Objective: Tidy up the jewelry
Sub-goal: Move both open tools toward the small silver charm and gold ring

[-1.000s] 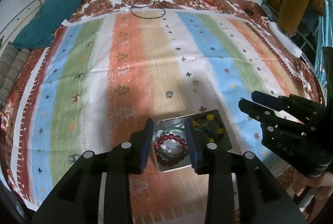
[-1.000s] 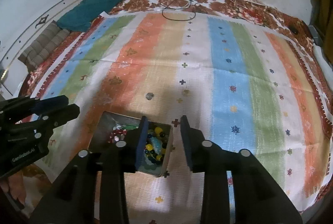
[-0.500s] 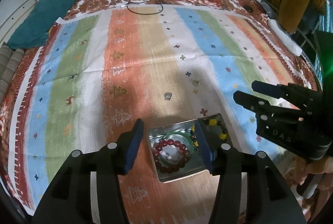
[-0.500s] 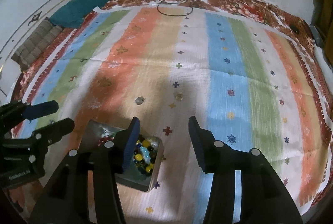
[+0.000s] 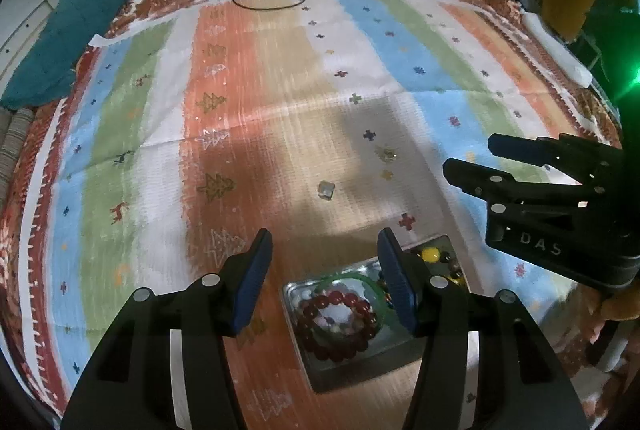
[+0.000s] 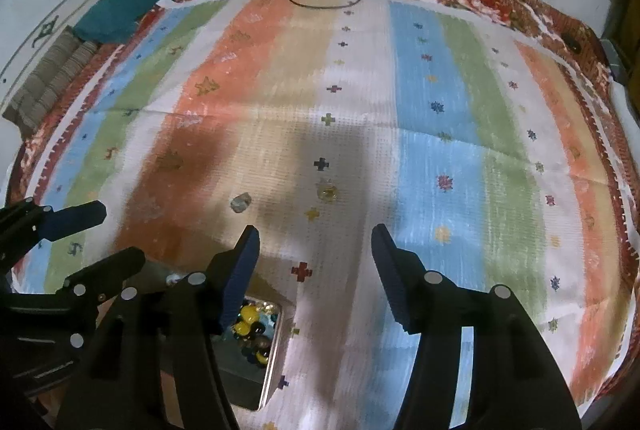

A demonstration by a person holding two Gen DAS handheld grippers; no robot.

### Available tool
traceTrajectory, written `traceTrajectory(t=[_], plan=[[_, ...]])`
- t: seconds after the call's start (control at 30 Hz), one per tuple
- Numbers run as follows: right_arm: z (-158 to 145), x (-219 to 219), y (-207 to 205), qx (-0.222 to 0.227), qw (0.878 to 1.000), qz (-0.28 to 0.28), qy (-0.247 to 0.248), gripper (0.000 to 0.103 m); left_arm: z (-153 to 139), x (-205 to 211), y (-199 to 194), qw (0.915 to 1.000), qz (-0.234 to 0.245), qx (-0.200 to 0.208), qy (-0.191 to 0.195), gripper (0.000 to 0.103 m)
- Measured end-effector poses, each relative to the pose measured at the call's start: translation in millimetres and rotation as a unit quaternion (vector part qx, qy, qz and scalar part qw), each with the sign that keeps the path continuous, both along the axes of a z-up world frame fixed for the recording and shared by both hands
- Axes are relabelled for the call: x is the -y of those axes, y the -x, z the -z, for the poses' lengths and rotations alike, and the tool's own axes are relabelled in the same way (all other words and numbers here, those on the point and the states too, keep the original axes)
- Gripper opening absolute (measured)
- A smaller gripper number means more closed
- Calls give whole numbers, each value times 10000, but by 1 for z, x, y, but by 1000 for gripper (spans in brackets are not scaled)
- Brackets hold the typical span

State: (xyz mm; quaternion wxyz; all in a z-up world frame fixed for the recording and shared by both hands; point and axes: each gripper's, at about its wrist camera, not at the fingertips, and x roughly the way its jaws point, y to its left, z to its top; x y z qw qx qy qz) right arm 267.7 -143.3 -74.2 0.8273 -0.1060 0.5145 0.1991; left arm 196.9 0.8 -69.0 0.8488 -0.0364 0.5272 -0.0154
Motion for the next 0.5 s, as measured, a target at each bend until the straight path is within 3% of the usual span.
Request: traceTrajectory(t=[0.5], plan=[[20,-7,-30,-209,9997,51,122,64,28,-7,-38,9994,29,-337,-92,55]])
